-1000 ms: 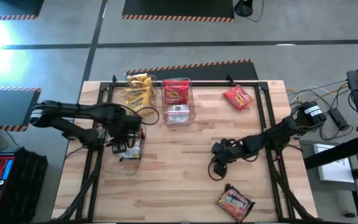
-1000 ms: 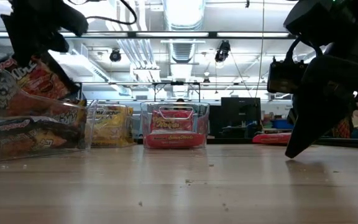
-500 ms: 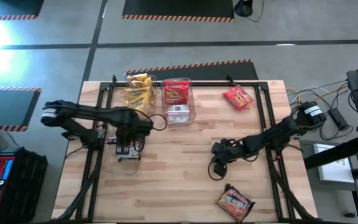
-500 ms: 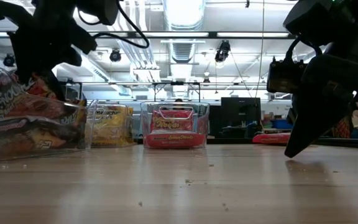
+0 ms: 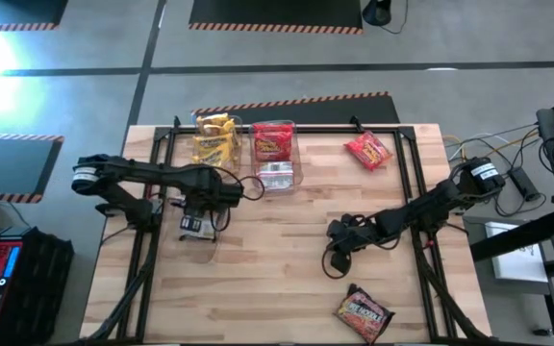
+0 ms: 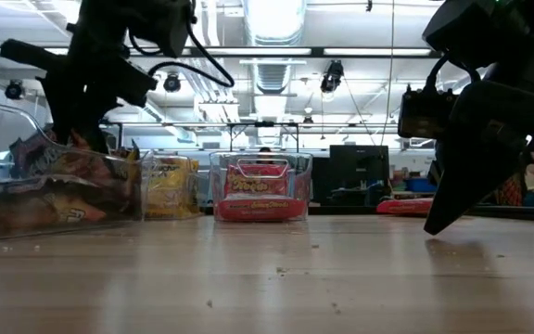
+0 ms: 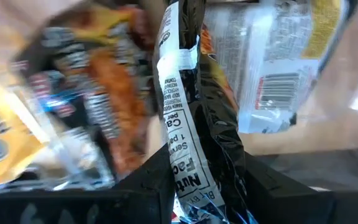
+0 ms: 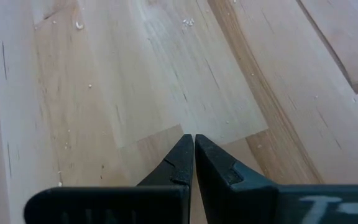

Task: Sort Maruchan noodles
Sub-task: Put the black noodle pack into the bottom transparent bin

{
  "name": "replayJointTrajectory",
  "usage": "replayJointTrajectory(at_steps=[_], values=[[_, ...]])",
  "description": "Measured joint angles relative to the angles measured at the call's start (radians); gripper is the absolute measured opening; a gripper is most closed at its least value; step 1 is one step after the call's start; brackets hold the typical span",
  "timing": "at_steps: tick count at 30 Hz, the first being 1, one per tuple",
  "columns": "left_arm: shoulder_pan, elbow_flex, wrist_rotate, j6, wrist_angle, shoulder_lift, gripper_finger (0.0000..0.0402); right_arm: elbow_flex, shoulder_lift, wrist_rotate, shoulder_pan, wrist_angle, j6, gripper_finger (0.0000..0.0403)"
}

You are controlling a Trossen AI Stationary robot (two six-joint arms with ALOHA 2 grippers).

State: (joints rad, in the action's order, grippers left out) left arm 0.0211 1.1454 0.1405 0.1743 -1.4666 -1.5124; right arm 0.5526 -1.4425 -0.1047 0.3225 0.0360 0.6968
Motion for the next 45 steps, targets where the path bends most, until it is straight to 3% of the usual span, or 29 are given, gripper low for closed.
replayJointTrajectory(at_steps=[8, 16, 25, 30, 33, 45], values=[[0.016, -0.003, -0.128, 0.073, -0.008, -0.016, 0.0096, 0.0, 0.0, 0.0, 0.0, 0.0, 0.0, 0.0009], [0.018, -0.003, -0.079, 0.073, 0.017, -0.031, 0.01, 0.002, 0.0, 0.0, 0.0, 0.0, 0.0, 0.0009], [0.022, -0.003, -0.075, 0.072, 0.023, -0.057, 0.015, 0.002, 0.0, 0.0, 0.0, 0.0, 0.0, 0.0009], [0.022, 0.0, 0.032, 0.069, 0.029, -0.057, 0.018, 0.002, 0.0, 0.0, 0.0, 0.0, 0.0, 0.0009], [0.023, 0.006, 0.042, 0.069, 0.03, -0.057, 0.0191, 0.002, 0.0, 0.0, 0.0, 0.0, 0.0, 0.0009], [0.022, 0.007, 0.18, 0.068, 0.047, -0.057, 0.0197, 0.002, 0.0, 0.0, 0.0, 0.0, 0.0, 0.0009]])
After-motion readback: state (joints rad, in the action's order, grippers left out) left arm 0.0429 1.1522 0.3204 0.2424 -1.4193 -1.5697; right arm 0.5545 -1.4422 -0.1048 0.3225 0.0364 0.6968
